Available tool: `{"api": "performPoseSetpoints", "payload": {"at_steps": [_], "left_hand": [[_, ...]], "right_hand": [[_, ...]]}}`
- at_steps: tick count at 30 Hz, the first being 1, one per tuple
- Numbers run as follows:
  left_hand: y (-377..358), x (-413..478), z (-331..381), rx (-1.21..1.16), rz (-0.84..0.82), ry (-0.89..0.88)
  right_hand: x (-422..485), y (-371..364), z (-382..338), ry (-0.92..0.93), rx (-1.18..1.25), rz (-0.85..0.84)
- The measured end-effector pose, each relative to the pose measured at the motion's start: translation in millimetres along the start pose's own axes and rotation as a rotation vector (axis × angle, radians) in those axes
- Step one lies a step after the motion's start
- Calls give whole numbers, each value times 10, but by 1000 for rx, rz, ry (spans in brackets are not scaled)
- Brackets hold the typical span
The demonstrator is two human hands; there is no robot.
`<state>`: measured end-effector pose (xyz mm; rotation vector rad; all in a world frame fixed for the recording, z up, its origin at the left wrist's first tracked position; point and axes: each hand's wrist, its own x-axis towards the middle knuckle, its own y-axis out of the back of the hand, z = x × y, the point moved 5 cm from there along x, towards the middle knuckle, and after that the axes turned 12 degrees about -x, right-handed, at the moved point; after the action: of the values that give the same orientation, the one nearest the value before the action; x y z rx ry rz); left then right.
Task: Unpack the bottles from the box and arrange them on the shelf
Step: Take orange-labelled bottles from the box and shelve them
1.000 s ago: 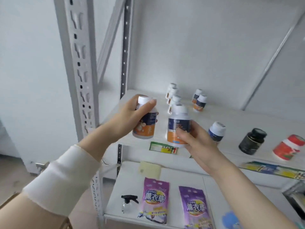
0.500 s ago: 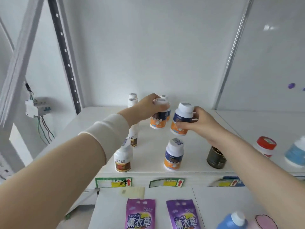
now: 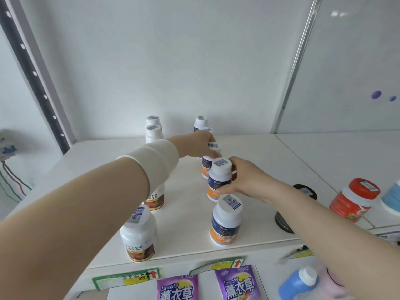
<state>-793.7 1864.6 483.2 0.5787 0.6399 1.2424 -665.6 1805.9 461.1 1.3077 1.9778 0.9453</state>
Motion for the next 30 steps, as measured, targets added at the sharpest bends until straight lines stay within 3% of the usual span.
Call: {"api": "performPoseSetpoints", "payload": {"at_steps": [11,17,23,30], "left_hand": [[72,-150,195,44,37,-35],[507,-715,559,410,195,-89],[645,-1666,700,969,350,-19],[567,-3044,239,1205,385,245]], "right_hand": [[-85,48,12,-22,-60,-82],[-299,511,-184,-38,-249,-36],[-676,476,-838,201,-548,157],[-1401,-406,-1708,570,-860,270]]}}
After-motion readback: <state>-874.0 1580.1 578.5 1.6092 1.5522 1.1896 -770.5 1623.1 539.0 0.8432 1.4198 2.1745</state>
